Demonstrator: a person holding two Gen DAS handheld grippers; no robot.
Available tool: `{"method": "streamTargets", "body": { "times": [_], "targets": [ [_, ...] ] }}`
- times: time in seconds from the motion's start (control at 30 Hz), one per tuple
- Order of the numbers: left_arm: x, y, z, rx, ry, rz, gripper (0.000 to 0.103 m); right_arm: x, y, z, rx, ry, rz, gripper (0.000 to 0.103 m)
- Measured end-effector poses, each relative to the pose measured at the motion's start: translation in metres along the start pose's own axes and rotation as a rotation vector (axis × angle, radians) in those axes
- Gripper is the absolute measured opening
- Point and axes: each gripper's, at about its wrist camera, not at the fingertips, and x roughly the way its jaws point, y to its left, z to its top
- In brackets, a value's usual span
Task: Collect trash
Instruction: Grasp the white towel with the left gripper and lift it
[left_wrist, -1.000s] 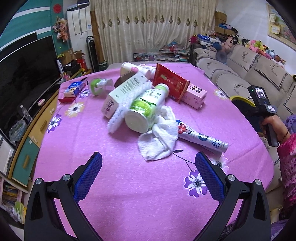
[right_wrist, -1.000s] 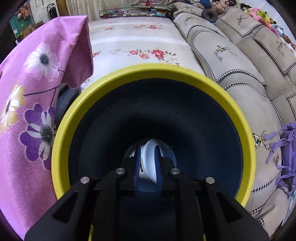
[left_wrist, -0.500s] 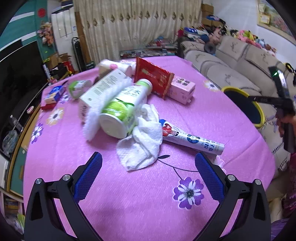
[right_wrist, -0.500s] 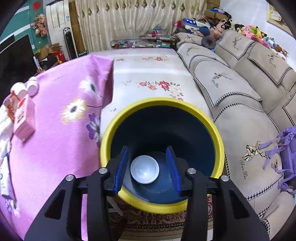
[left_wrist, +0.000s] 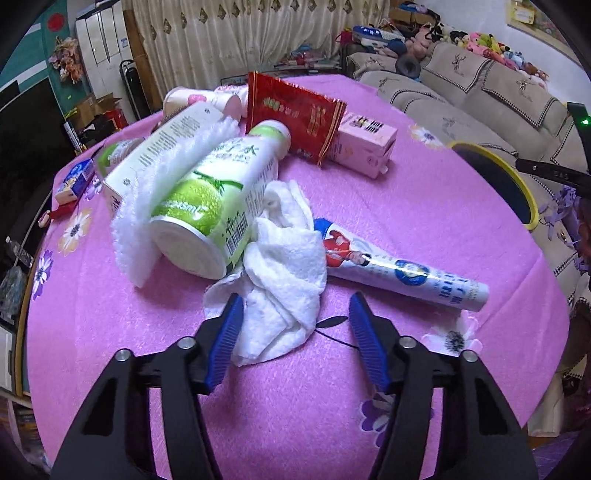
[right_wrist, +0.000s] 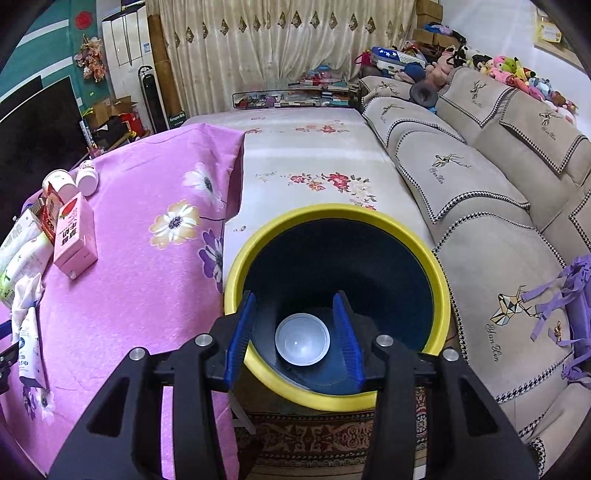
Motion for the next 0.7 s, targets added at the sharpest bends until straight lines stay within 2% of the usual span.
{"method": "streamTargets", "body": {
  "times": [0.13,0.3,0.33,0.43,0.7],
  "targets": [
    [0.004,0.003,0.001,-0.001,0.004,0.001,0.049,-0.003,0.002,-0.003,0.005,-0.007,0.016,0.042],
    [0.001,0.008,0.0,-0.008,-0.001,0.01,0.028,-0.006,0.004,-0.007,0.006,-0.01,0.037,0.042],
    [0.0,0.011,0.0,-0.022,-0.002,-0.01,0.021,-0.006,0.004,-0.008,0.008,-0.009,0.04,0.042],
    [-0.008,0.015,-0.001,-0.047,-0.014,-0.053,0.013,-0.006,0.003,-0.01,0.016,-0.007,0.046,0.042],
    [-0.054,0.015,0.005,-0.045,-0.089,-0.064,0.012,-0.014,0.005,-0.016,0.023,-0.019,0.066,0.042]
  ]
}}
